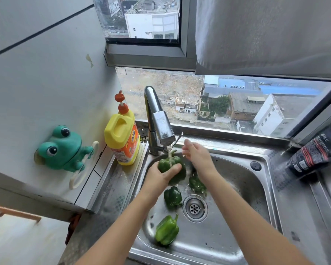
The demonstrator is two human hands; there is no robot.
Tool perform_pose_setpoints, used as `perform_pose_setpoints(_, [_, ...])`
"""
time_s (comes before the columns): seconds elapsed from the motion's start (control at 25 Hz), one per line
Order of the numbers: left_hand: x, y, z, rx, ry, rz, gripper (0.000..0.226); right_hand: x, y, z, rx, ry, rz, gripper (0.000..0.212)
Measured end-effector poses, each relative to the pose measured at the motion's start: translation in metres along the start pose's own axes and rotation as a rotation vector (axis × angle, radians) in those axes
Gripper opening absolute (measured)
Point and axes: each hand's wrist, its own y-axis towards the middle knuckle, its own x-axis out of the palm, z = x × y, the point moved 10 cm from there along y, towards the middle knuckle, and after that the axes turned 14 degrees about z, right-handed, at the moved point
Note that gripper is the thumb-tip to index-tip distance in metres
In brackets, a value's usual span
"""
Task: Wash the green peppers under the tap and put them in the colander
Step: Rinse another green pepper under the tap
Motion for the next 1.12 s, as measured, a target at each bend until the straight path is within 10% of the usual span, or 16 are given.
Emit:
perform_pose_setpoints(0.16, [-0.006, -0.004, 0.008, 0.168, 0.159, -0.033, 0.062, 0.019, 0.065, 0.021, 0.16, -0.085, -0.07, 0.086])
perform_pose_setpoints(0.6, [-0.018, 0.011, -0.011, 0.187, 0.279, -0.066, 0.072, 0.074, 0.09, 0.005, -0.152, -0.293, -0.012, 0.013])
perform_pose_setpoints(1.12, [-0.033, 0.01, -0.028, 0.129, 0.31, -0.051, 0.078, 0.096, 0.093, -0.014, -0.359, -0.871, -0.217, 0.059])
